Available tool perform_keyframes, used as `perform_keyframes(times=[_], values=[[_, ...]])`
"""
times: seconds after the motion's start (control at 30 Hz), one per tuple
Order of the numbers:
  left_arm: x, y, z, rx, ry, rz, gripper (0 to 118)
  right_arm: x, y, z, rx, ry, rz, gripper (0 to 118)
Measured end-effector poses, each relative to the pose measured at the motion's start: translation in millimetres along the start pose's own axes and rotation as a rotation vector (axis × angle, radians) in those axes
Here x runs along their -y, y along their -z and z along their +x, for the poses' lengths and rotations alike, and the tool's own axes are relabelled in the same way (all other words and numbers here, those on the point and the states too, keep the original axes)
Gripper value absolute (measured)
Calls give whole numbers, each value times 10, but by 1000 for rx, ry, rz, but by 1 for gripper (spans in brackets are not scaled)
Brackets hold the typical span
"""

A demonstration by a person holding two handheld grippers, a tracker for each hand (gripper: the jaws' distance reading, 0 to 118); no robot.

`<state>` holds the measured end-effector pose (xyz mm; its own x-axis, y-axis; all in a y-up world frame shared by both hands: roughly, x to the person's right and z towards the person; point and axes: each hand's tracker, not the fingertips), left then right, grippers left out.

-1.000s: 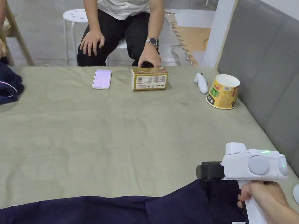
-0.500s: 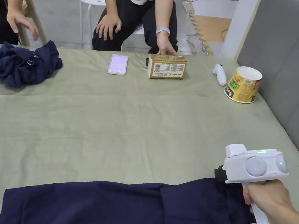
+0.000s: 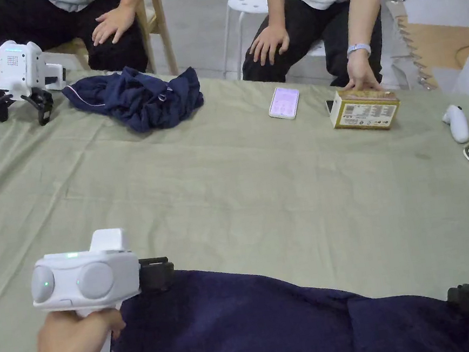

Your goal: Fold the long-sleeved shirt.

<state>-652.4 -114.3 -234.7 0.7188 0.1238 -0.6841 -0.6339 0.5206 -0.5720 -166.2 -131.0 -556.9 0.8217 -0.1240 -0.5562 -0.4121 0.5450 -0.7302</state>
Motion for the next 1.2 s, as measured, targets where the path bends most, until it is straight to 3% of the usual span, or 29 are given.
perform_keyframes(times=[0.1, 0.27, 0.3, 0.33, 0.4, 0.47, 0.67, 0.87, 1.07, 1.2], values=[[-139, 257, -129, 127, -52, -112, 91, -17, 18, 4, -5, 10, -5, 8], [-163, 292, -138, 116, -16, -132, 79, -26, -12, -18, -4, -24, -14, 8], [-176, 252, -140, 63, -1, -122, 64, -43, -40, -46, -4, -28, -12, 8], [-169, 225, -146, 73, 24, -107, 39, -38, -64, -53, -5, -28, -7, 8], [-135, 191, -108, 197, 29, -103, 17, -24, -130, -76, -9, -16, 8, 8], [-81, 86, 2, 100, 96, -76, 17, -16, -257, -128, -9, -13, 37, 8], [-191, -334, 14, 146, 41, 39, 16, -92, -797, -108, -51, 51, 160, 8], [-135, -1004, 111, 165, 119, 150, 16, -36, -1380, -192, -50, 12, 259, 8], [425, -1835, -118, 255, 146, 263, 16, 517, -2132, -182, -74, -27, 348, 8], [1039, -2283, -382, 323, 150, 225, 16, 1117, -2506, -91, -98, -21, 356, 8]])
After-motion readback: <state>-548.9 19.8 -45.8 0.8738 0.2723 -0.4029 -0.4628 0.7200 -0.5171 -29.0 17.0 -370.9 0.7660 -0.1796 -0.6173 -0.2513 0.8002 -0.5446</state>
